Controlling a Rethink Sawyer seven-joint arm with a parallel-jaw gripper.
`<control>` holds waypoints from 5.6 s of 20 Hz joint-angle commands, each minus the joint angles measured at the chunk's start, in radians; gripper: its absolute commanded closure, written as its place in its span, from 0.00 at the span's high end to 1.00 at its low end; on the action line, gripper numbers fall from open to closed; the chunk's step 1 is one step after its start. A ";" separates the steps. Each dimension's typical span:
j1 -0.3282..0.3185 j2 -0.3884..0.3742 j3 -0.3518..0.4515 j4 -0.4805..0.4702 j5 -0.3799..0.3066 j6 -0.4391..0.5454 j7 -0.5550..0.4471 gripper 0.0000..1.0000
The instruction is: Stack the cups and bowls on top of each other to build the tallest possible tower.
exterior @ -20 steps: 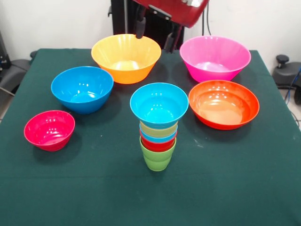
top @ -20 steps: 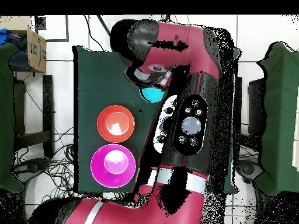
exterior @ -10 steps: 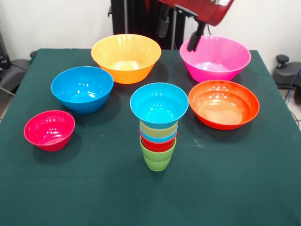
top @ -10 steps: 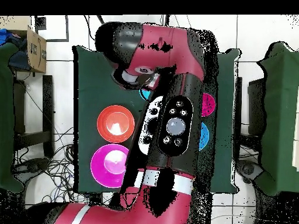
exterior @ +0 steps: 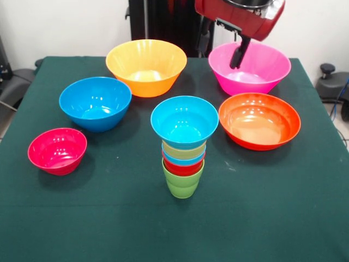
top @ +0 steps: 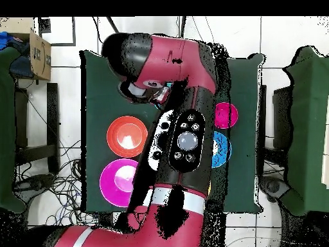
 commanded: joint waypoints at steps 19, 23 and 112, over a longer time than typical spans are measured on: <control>0.119 0.016 0.007 0.193 0.122 -0.141 0.404 1.00; 0.129 0.009 0.007 0.229 0.136 -0.208 0.400 1.00; -0.425 -0.156 0.378 0.731 -0.349 -0.893 -0.097 1.00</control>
